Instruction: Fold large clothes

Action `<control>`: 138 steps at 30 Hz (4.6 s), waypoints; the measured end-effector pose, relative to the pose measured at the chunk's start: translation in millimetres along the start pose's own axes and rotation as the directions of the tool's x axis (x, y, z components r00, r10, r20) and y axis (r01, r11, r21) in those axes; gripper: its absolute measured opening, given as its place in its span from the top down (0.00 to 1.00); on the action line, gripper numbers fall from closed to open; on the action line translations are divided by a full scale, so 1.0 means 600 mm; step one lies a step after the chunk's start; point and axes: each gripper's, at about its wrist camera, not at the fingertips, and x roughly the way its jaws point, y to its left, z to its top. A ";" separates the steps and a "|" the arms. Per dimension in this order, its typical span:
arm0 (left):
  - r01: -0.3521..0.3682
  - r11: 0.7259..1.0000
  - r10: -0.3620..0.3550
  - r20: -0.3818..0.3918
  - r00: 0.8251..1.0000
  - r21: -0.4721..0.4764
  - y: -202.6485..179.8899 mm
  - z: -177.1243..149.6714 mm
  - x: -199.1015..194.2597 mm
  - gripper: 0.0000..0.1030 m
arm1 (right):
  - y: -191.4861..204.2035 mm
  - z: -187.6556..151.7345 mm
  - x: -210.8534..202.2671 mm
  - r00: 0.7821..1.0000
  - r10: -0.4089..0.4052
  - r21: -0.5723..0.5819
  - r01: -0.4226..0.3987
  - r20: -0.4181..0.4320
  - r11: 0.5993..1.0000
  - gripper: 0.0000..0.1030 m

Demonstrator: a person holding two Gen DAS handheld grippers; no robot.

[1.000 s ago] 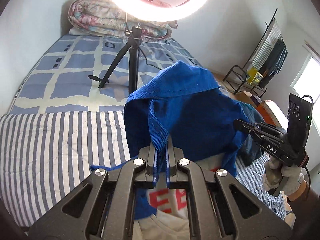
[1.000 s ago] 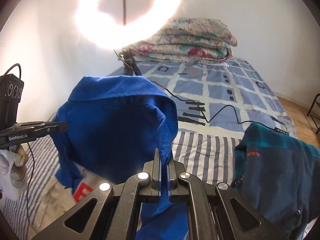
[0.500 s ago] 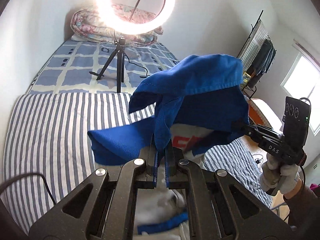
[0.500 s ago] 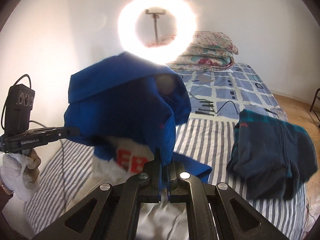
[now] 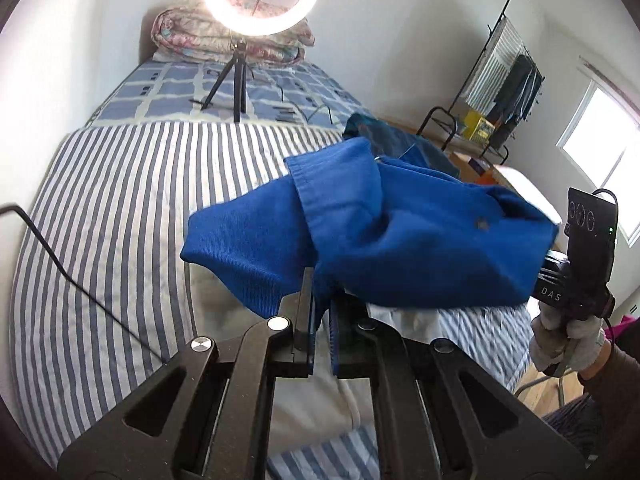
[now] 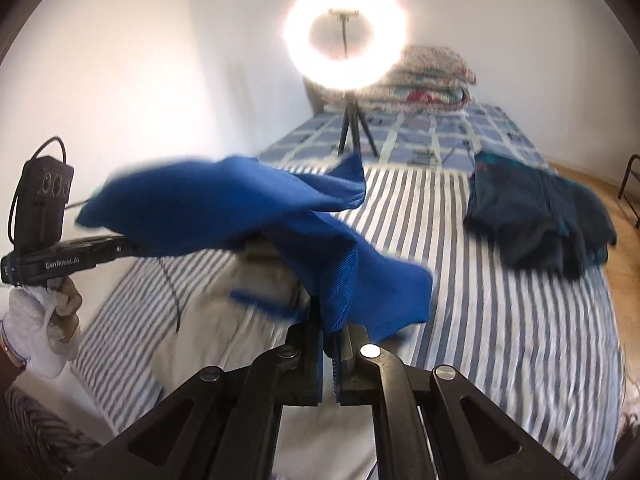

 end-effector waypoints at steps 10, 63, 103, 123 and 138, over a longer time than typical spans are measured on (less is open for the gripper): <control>-0.045 0.998 0.041 -0.086 0.995 -0.037 0.002 -0.177 0.016 0.97 | 0.007 -0.134 0.016 0.996 -0.032 0.016 0.034 -0.088 0.999 0.99; 0.064 0.934 -0.055 0.035 0.998 -0.353 0.089 -0.055 -0.186 0.39 | -0.033 -0.053 -0.196 0.997 -0.004 0.118 -0.006 0.077 0.993 0.29; -0.185 0.971 0.157 -0.172 0.972 -0.155 0.092 -0.033 0.072 0.79 | -0.077 -0.032 0.037 0.992 -0.050 0.080 0.059 -0.117 0.995 0.57; -0.210 0.969 0.180 -0.208 0.961 -0.128 0.098 0.026 0.288 0.66 | -0.044 0.026 0.274 0.970 -0.097 -0.038 0.091 -0.225 0.995 0.60; -0.250 0.968 0.251 -0.062 0.966 0.032 -0.004 -0.008 0.116 0.66 | 0.032 0.000 0.057 0.997 0.021 -0.154 -0.032 -0.073 0.988 0.78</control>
